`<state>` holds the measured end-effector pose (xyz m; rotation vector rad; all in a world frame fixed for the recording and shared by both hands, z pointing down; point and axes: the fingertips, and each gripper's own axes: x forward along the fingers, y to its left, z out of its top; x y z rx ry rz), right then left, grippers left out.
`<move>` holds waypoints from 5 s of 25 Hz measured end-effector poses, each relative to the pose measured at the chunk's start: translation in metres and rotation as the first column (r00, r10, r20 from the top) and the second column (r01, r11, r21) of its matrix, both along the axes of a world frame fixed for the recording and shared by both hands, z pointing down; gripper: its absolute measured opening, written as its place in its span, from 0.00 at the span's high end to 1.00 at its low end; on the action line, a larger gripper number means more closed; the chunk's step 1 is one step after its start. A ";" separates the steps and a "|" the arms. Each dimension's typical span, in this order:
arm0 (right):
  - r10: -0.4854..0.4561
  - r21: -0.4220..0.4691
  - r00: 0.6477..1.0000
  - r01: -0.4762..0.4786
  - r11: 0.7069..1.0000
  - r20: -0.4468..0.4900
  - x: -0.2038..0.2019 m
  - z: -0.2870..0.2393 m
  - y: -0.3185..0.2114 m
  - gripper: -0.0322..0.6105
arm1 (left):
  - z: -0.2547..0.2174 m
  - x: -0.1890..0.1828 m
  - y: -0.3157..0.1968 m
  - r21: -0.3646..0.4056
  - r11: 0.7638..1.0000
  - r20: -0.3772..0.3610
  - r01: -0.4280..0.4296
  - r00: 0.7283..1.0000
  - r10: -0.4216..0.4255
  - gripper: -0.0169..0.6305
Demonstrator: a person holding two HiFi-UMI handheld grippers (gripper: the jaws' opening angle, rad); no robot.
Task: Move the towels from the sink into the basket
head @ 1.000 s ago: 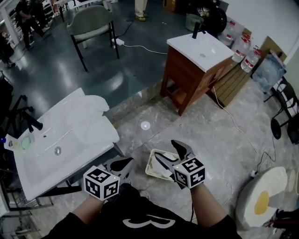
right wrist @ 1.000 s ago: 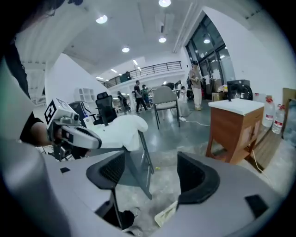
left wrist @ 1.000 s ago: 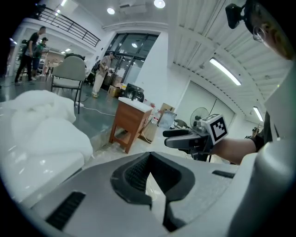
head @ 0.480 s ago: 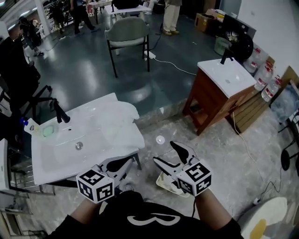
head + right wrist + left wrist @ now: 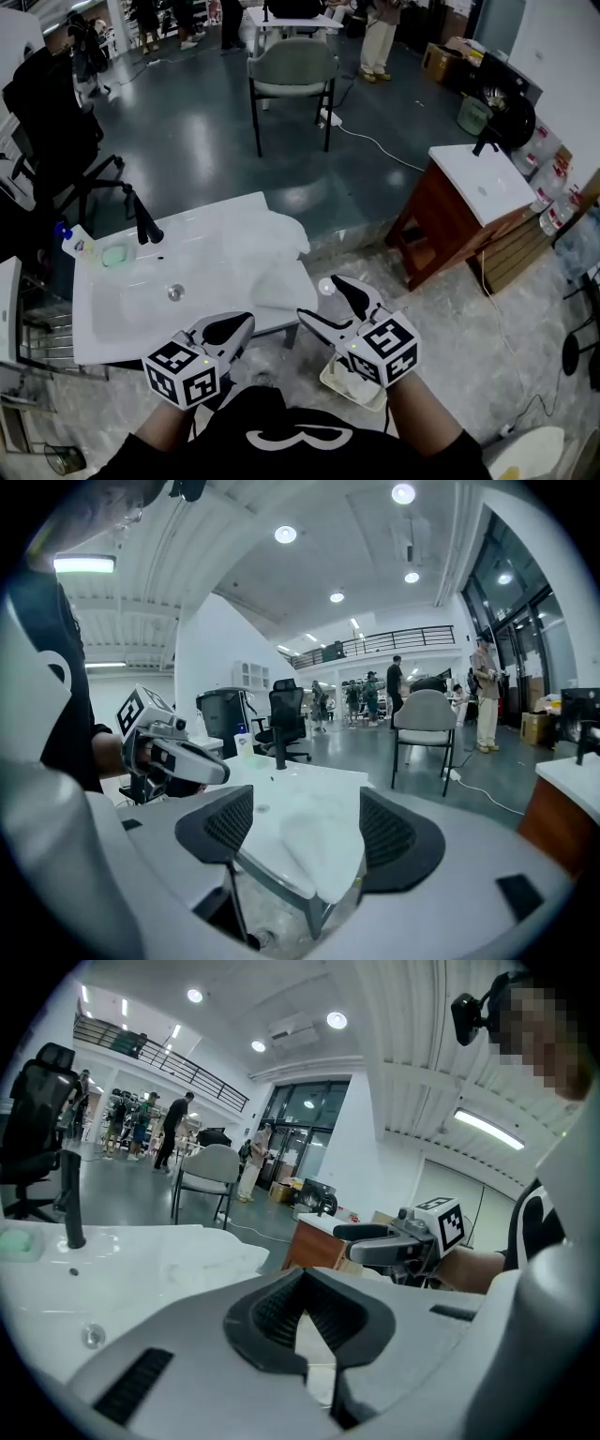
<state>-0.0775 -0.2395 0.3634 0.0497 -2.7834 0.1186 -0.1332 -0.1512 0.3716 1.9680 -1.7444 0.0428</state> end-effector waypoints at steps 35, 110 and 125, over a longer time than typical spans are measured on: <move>0.037 0.097 0.923 0.000 0.995 -0.382 -0.173 0.155 -0.062 0.43 | 0.036 -0.169 -0.013 -0.066 0.996 -0.034 0.058 0.998 -0.061 0.96; 0.537 -0.081 0.842 -0.540 0.838 -0.055 0.243 0.034 -0.074 0.82 | 0.042 0.165 -0.054 -0.102 0.929 -0.018 -0.355 0.935 0.355 0.96; 0.651 -0.148 0.703 -0.704 0.695 -0.287 0.331 0.177 -0.068 0.82 | 0.114 0.214 -0.080 -0.203 0.846 -0.071 -0.493 0.869 0.489 0.96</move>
